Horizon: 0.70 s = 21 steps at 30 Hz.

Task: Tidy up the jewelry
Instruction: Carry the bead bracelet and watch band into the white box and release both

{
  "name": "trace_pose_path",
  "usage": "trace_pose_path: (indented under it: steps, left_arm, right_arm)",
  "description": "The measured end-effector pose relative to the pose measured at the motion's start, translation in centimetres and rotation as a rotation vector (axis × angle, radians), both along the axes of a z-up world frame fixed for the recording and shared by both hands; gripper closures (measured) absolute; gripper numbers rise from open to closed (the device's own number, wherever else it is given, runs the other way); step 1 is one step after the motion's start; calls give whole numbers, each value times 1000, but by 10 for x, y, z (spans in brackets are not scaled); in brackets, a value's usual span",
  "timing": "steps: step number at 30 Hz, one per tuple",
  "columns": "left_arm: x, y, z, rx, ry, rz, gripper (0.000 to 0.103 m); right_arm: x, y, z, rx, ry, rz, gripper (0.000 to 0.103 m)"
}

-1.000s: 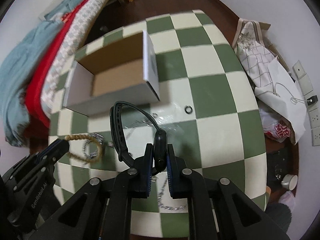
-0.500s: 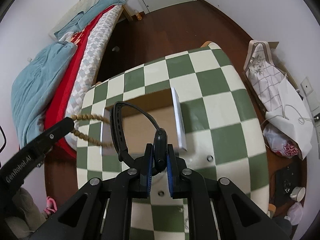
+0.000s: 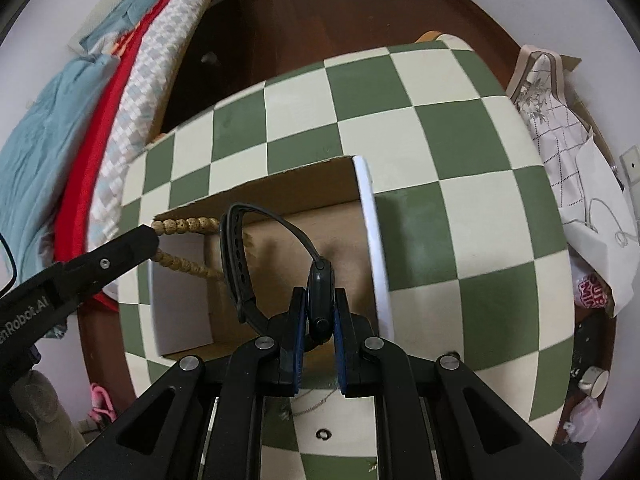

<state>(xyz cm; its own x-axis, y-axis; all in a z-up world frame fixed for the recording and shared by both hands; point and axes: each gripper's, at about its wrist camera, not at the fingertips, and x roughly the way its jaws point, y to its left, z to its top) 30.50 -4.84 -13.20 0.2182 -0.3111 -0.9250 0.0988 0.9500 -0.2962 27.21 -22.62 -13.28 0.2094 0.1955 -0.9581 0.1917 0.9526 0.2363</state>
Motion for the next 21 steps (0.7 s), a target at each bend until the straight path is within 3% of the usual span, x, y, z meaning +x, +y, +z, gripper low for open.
trace_pose_path:
  steps: [7, 12, 13, 15, 17, 19, 21]
  left_arm:
    - [11, 4, -17, 17, 58, 5, 95]
    - [12, 6, -6, 66, 30, 9, 90]
    - [12, 6, -2, 79, 20, 6, 84]
    - [11, 9, 8, 110, -19, 15, 72]
    - [8, 15, 20, 151, -70, 32, 50]
    - [4, 23, 31, 194, -119, 58, 28]
    - [-2, 31, 39, 253, -169, 85, 23]
  right_arm:
    - [16, 18, -18, -44, 39, 40, 90]
    - [20, 24, -23, -62, 66, 40, 85]
    - [19, 24, -24, -59, 74, 38, 83]
    - [18, 24, -20, -65, 67, 36, 66]
    - [15, 23, -14, -73, 53, 35, 52]
    - [11, 22, -7, -70, 39, 34, 48]
    - [4, 22, 4, -85, 20, 37, 41]
